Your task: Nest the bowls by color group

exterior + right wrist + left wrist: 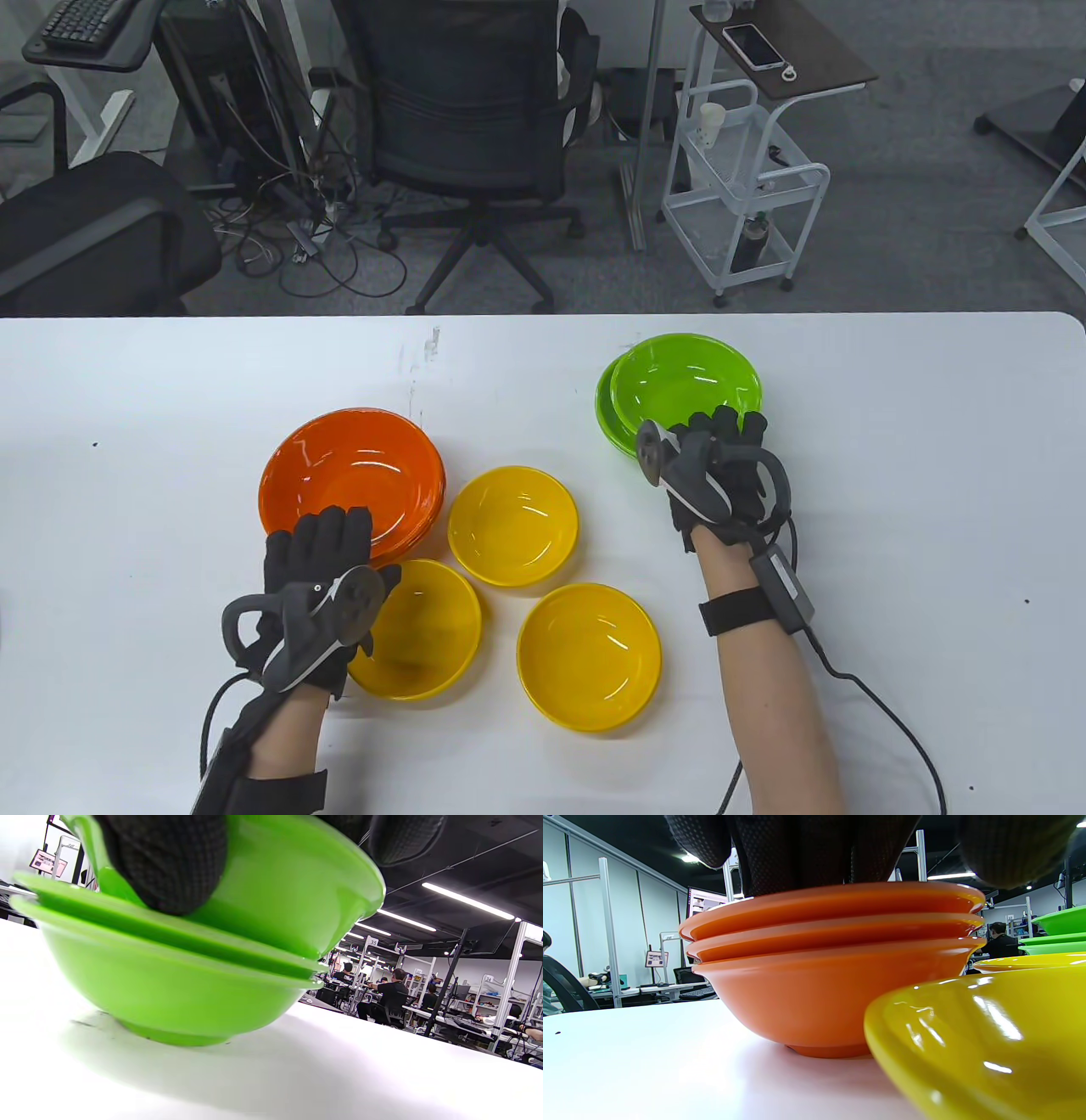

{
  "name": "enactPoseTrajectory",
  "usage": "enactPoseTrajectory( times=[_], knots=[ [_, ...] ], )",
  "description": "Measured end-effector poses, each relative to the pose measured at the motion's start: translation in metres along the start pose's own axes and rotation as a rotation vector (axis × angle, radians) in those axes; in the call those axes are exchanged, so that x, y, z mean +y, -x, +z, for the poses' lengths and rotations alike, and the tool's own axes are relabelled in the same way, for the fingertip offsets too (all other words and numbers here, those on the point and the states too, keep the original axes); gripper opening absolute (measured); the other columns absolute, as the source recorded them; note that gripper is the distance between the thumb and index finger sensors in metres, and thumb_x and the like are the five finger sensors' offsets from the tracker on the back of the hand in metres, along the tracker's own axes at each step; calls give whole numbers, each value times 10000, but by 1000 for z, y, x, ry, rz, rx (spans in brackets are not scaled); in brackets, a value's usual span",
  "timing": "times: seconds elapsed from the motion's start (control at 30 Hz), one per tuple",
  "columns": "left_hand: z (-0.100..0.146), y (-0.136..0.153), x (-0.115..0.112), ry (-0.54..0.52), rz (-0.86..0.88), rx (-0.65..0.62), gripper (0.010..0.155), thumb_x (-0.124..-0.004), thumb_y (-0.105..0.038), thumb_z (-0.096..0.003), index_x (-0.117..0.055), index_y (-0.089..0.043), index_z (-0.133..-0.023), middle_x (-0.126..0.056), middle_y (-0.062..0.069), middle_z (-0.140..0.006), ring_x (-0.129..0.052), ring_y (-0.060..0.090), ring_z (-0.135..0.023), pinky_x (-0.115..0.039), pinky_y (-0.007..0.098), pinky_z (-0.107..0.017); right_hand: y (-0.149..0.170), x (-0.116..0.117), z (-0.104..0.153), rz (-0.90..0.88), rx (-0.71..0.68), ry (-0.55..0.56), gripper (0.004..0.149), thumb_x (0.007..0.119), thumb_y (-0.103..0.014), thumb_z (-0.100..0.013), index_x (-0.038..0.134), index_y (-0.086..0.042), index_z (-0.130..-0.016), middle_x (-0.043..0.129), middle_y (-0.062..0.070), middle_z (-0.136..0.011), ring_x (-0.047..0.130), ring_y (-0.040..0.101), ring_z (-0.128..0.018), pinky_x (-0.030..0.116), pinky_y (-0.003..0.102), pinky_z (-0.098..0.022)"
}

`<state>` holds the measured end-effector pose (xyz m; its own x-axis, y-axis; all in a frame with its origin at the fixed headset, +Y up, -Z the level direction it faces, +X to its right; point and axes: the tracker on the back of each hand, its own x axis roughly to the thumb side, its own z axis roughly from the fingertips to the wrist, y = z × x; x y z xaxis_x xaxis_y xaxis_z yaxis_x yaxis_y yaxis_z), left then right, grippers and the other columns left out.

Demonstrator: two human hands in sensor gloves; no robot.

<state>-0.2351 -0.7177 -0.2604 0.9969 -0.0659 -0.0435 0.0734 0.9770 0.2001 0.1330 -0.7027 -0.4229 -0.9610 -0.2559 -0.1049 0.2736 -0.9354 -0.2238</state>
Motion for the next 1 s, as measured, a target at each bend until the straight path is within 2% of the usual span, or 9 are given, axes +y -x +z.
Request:
enactPoseTrajectory(
  times=[0.27, 0.5, 0.77, 0.93, 1.0],
  knots=[
    [0, 0, 0, -1, 3, -1, 739, -741, -665, -402, -704, -317, -1053, -803, 29, -1095, -849, 306, -1009, -601, 528, -782, -6, 0, -1, 4, -10, -51, 447, 800, -357, -390, 820, -330, -836, 845, -37, -934, 765, 324, -959, 541, 608, -697],
    [0, -1, 0, -3, 4, -5, 738, -738, -665, -404, -705, -316, -1054, -803, 29, -1095, -849, 306, -1009, -600, 529, -781, -9, 5, 2, -24, -10, -99, 494, 728, -320, -426, 728, -273, -918, 771, 26, -987, 703, 371, -981, 508, 619, -701],
    [0, 0, 1, 6, 14, 2, 733, -736, -661, -407, -707, -315, -1053, -802, 32, -1096, -849, 308, -1008, -611, 527, -776, -10, 1, 9, 27, -40, -115, 554, 712, -371, -426, 649, -260, -964, 697, 62, -1028, 609, 405, -1013, 448, 631, -707],
    [1, 1, 2, 5, 30, 6, 733, -739, -661, -407, -707, -317, -1053, -799, 30, -1097, -857, 313, -1000, -642, 511, -764, -6, -4, 16, -25, -35, -127, 583, 719, -418, -417, 644, -251, -971, 670, 78, -1041, 581, 419, -1018, 428, 640, -704],
    [1, 2, 4, 7, 39, 7, 730, -740, -660, -408, -706, -321, -1054, -784, 67, -1104, -858, 313, -999, -653, 508, -759, -4, -8, 21, -47, -39, -119, 600, 721, -445, -412, 642, -252, -975, 660, 78, -1046, 575, 424, -1019, 427, 642, -704]
  ],
)
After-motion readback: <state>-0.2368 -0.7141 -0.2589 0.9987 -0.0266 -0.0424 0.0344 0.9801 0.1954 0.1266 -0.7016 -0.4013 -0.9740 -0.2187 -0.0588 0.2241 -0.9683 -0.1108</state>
